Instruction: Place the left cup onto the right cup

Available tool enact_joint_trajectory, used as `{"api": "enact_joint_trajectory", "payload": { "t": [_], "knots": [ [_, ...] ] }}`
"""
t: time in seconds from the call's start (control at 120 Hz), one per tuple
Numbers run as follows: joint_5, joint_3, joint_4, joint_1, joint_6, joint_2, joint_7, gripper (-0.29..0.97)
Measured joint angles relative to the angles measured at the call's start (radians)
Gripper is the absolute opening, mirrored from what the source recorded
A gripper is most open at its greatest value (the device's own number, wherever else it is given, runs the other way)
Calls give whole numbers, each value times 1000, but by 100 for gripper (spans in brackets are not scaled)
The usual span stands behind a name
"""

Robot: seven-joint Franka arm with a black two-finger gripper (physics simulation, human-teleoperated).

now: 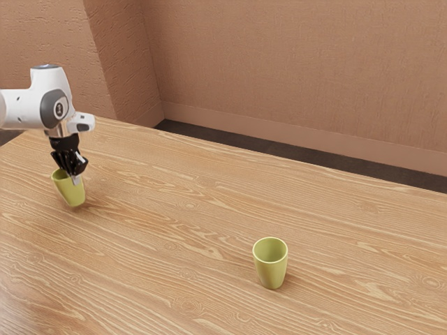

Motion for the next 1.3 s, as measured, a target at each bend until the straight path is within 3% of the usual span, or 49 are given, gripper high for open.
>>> {"api": "enact_joint_trajectory", "payload": {
  "t": [1.3],
  "knots": [
    [1, 42, -32, -293, -106, -209, 2, -11]
  ]
}}
